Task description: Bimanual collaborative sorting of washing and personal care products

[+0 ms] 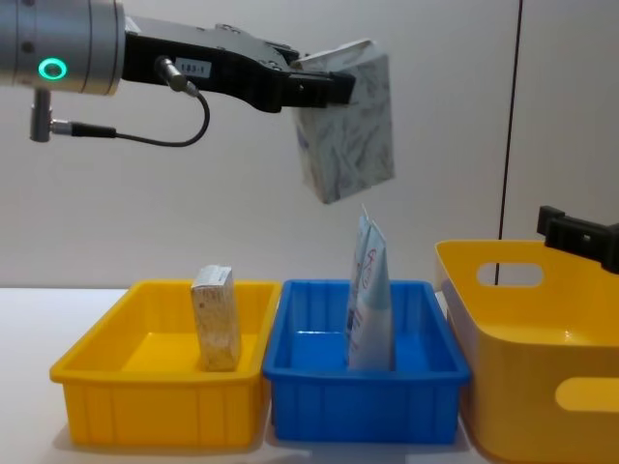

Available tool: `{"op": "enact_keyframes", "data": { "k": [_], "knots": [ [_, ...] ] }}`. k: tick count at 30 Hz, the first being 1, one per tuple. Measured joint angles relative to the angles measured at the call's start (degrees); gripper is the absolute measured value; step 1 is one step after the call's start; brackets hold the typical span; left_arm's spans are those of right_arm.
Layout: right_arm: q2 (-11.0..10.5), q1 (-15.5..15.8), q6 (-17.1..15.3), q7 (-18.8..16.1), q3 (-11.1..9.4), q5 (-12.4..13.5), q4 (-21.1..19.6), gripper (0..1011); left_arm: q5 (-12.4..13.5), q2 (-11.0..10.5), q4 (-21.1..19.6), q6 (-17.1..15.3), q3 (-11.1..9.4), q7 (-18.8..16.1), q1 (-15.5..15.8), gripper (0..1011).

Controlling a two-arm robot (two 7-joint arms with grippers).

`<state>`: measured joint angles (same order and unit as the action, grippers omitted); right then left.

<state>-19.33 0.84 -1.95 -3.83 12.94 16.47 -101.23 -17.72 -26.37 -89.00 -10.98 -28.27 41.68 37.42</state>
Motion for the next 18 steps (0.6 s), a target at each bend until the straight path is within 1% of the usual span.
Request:
{"op": "enact_keyframes", "data": {
  "k": [4,7,8,10,13,18],
  "knots": [
    [0.0,0.0,0.0,0.0,0.0,0.0,0.0,1000,-1.33,-0.35,1.06,1.41,-0.85,3.55,0.68,358],
    [0.0,0.0,0.0,0.0,0.0,0.0,0.0,1000,-1.92,-0.5,1.78,1.94,-1.43,5.29,1.1,358],
    [0.0,0.0,0.0,0.0,0.0,0.0,0.0,1000,-2.35,-0.58,2.24,2.26,-1.82,6.57,1.35,358],
    [0.0,0.0,0.0,0.0,0.0,0.0,0.0,1000,-2.68,-0.68,2.65,2.51,-2.16,7.66,1.56,358],
    [0.0,0.0,0.0,0.0,0.0,0.0,0.0,1000,-3.51,-1.0,3.63,3.05,-3.14,10.3,2.04,358],
    [0.0,0.0,0.0,0.0,0.0,0.0,0.0,1000,-4.4,-1.5,4.23,3.38,-4.02,12.74,2.18,358]
  ]
}}
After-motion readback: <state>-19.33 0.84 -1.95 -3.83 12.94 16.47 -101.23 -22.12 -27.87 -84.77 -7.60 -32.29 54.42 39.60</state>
